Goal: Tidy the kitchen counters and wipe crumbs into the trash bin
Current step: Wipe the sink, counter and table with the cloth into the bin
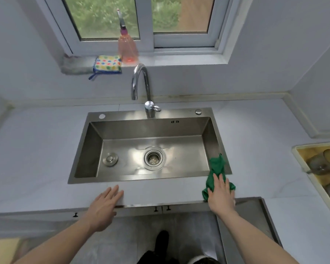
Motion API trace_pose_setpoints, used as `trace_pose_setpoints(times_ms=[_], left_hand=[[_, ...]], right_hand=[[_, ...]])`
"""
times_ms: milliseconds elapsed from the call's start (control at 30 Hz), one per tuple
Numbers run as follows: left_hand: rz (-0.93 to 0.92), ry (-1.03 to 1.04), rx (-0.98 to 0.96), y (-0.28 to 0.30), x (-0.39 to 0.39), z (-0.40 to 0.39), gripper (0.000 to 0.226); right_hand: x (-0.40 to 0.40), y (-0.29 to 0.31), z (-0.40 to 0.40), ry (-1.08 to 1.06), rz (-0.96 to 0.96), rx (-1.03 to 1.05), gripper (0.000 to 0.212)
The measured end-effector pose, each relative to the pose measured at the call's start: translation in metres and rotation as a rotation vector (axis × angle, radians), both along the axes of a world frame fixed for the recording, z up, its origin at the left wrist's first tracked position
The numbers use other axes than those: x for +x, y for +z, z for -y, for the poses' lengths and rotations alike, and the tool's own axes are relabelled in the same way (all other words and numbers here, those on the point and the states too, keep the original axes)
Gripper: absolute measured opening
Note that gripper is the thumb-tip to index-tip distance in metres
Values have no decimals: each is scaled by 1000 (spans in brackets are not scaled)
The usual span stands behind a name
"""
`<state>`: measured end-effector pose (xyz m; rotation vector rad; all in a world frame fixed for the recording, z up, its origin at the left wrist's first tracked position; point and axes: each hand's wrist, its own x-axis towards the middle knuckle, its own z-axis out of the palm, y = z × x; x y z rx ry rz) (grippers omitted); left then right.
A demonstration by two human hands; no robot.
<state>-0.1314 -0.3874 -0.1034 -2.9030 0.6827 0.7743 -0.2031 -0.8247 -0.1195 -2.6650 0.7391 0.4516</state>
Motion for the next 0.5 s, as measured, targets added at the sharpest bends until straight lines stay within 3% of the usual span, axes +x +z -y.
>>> trace_pose_setpoints(times_ms=[167,300,500], left_hand=[[-42,204,-13,9,-15,-20,84],[-125,208,-54,21,-8,-27,83],[-147,258,-279,32,27,-73,57]], right_hand=[[12,1,-78,162,-42,64,68],[22,3,-120,125,-98,93,72],[50,0,-209,113,-99,126,75]])
